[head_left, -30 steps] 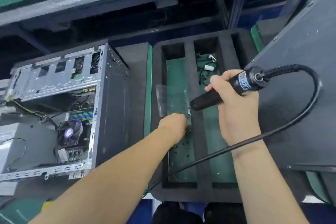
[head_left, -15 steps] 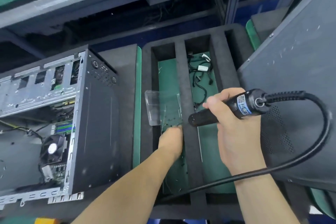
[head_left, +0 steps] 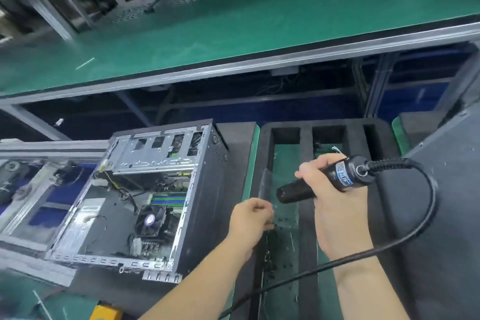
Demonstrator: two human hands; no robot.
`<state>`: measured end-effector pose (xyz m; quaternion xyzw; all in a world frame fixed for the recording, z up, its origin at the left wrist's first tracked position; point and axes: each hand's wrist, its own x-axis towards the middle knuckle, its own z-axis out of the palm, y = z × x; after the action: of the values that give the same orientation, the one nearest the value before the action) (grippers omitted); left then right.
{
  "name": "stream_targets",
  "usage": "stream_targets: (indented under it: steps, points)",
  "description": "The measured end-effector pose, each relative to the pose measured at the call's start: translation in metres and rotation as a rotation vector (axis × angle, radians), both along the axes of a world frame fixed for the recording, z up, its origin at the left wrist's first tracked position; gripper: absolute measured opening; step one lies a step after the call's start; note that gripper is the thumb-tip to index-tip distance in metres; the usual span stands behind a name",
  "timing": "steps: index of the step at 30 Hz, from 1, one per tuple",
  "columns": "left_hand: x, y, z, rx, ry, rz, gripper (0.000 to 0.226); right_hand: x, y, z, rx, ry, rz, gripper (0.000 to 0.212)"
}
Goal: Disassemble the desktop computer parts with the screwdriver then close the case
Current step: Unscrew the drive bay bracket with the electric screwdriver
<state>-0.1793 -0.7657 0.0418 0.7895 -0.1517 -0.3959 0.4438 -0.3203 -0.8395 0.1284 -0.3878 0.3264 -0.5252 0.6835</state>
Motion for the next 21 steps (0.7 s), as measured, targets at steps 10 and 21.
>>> stream_targets:
  steps: [10,21]
  points:
    - [0.027,0.038,0.074,-0.508,0.333,0.165,0.020,0.016,0.019,0.048,-0.008,-0.207,0.106,0.036]
    - [0.043,0.057,0.085,-0.526,0.328,0.161,0.015,0.022,0.022,0.059,-0.055,-0.351,0.163,0.012]
